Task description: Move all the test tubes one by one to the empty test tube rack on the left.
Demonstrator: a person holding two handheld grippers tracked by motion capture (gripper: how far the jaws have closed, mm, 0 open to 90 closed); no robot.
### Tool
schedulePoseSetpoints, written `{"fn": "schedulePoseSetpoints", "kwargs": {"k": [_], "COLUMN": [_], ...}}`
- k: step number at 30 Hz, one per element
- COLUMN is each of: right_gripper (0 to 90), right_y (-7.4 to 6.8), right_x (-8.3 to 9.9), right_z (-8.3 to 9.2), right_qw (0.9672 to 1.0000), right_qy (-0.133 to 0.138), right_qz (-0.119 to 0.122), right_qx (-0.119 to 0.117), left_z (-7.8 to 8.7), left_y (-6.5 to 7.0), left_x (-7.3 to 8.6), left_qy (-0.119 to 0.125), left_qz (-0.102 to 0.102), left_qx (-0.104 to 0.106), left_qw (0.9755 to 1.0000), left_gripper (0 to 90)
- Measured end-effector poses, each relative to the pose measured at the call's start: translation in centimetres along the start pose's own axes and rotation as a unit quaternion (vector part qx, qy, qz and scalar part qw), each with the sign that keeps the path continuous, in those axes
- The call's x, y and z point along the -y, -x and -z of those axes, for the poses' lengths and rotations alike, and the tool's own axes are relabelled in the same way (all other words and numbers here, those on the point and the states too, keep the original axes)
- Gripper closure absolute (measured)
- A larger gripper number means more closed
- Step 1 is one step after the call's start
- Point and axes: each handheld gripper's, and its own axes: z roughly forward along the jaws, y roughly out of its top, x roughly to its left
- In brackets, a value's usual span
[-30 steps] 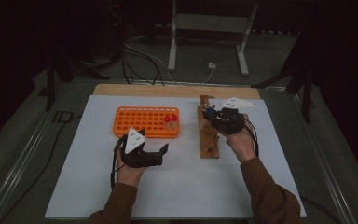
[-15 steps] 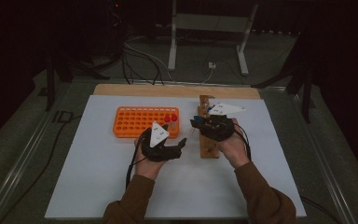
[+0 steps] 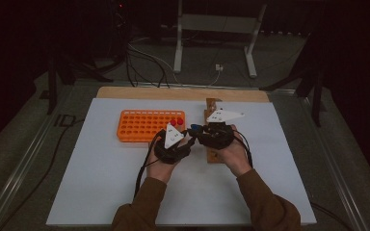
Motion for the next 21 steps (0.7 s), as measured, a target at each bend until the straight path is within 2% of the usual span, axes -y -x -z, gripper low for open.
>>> {"fn": "schedulePoseSetpoints", "kwargs": {"k": [7, 13, 14, 18, 21], "right_gripper": [75.3, 74.9, 72.8, 52.4, 38.9], "right_y": [0.01, 0.09, 0.11, 0.17, 0.51], "right_x": [0.09, 0.19, 0.21, 0.38, 0.50], "right_z": [-0.05, -0.02, -0.02, 0.17, 0.42], "right_qw": [1.0000, 1.0000, 1.0000, 0.9998, 0.9995], "right_qy": [0.000, 0.000, 0.000, 0.005, 0.009], "right_qz": [-0.002, -0.005, -0.005, -0.008, -0.022], "right_qx": [-0.004, -0.006, -0.007, -0.015, -0.019], "left_z": [-0.01, -0.09, -0.10, -0.06, 0.03], "left_y": [0.08, 0.27, 0.24, -0.20, -0.57], "left_x": [0.00, 0.05, 0.05, 0.09, 0.13], "left_qy": [0.007, 0.007, 0.007, 0.006, 0.004], "left_qz": [-0.004, -0.013, -0.011, -0.006, -0.003], "left_qx": [0.008, 0.015, 0.015, 0.010, 0.004], "left_qw": [0.9999, 0.9998, 0.9998, 0.9999, 1.0000], "left_gripper": [72.6, 76.4, 76.6, 76.9, 77.0]}}
